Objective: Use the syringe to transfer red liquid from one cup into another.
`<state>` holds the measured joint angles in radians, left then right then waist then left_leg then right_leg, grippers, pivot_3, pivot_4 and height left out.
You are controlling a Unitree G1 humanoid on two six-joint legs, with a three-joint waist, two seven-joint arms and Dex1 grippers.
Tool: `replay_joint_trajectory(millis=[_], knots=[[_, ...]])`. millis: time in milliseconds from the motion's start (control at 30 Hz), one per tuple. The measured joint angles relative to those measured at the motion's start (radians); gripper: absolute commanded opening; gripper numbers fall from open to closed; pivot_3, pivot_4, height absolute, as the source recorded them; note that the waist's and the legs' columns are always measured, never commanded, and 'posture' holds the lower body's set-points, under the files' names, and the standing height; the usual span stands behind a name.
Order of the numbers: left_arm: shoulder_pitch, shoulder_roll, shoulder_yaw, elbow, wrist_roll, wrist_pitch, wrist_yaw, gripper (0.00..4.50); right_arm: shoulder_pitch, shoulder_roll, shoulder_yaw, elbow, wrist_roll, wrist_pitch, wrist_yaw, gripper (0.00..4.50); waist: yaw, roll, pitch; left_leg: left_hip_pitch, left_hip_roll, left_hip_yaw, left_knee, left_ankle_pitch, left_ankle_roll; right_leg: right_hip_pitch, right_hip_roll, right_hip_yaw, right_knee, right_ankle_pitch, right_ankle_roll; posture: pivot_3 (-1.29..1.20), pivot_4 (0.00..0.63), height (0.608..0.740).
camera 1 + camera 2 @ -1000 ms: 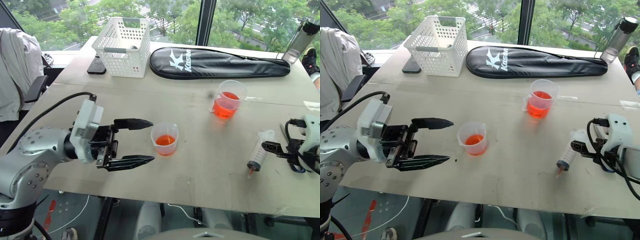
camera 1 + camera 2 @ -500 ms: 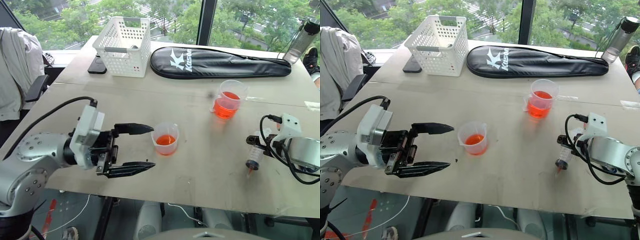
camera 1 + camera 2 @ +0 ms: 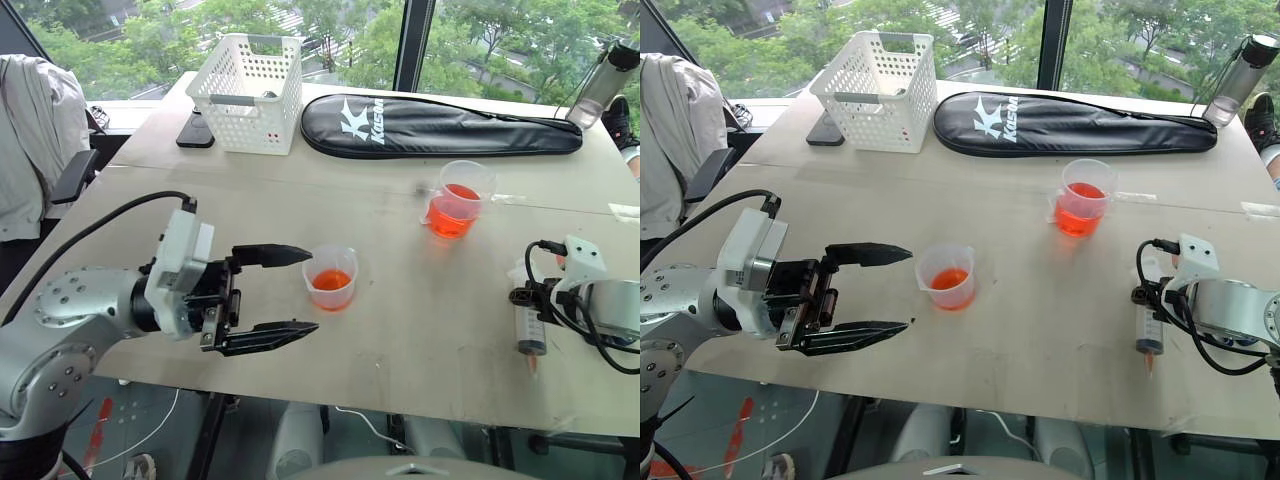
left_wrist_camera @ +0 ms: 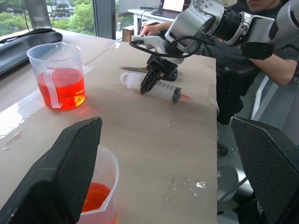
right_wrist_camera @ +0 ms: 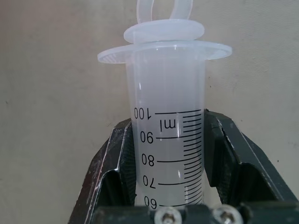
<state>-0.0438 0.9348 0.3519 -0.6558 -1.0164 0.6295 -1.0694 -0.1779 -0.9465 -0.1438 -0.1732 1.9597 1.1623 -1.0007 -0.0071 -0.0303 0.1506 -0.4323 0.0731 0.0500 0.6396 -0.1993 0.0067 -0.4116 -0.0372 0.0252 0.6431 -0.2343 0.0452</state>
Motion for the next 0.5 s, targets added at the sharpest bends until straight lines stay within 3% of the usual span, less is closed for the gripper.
replay_joint_trajectory(millis=[67,167,300,400,500], knots=[[-0.005,0.000,-0.001,0.000,-0.003,0.000,0.006,4.50,0.015,-0.030,-0.001,-0.012,-0.001,0.010,0.047,1.53,-0.001,0.000,0.000,0.000,0.000,0.000,0.000,0.000,0.000,0.000,0.000,0.000,0.000,0.000,0.000,0.00,0.150,0.724],[-0.036,-0.007,-0.012,0.002,-0.009,0.002,0.027,4.50,0.097,-0.079,-0.177,-0.159,-0.006,0.052,0.458,1.53,0.000,0.005,0.002,0.000,0.000,0.001,0.000,0.000,0.000,0.000,0.001,0.001,0.000,0.000,0.001,0.00,0.150,0.724],[-0.065,-0.022,-0.049,0.010,-0.009,0.004,0.032,4.50,0.106,-0.111,-0.414,-0.268,-0.004,0.010,0.793,1.53,0.000,0.005,0.002,0.000,0.001,-0.001,0.000,0.000,0.000,0.000,0.002,0.000,0.000,-0.002,0.004,0.00,0.150,0.724],[-0.102,-0.033,-0.079,0.027,-0.009,0.005,0.031,4.50,0.021,-0.093,-0.421,-0.300,-0.013,-0.075,0.837,1.53,-0.006,0.004,0.002,0.001,0.001,-0.001,0.000,0.000,0.000,0.000,0.002,0.000,0.000,-0.002,0.004,0.00,0.150,0.724],[-0.198,-0.064,-0.129,0.077,-0.006,0.005,0.031,4.50,-0.265,0.072,-0.279,-0.281,-0.194,-0.272,0.821,1.53,-0.014,0.004,0.002,0.003,0.001,-0.003,0.004,0.000,0.000,0.000,0.005,0.003,0.000,0.001,0.003,0.00,0.150,0.724]])
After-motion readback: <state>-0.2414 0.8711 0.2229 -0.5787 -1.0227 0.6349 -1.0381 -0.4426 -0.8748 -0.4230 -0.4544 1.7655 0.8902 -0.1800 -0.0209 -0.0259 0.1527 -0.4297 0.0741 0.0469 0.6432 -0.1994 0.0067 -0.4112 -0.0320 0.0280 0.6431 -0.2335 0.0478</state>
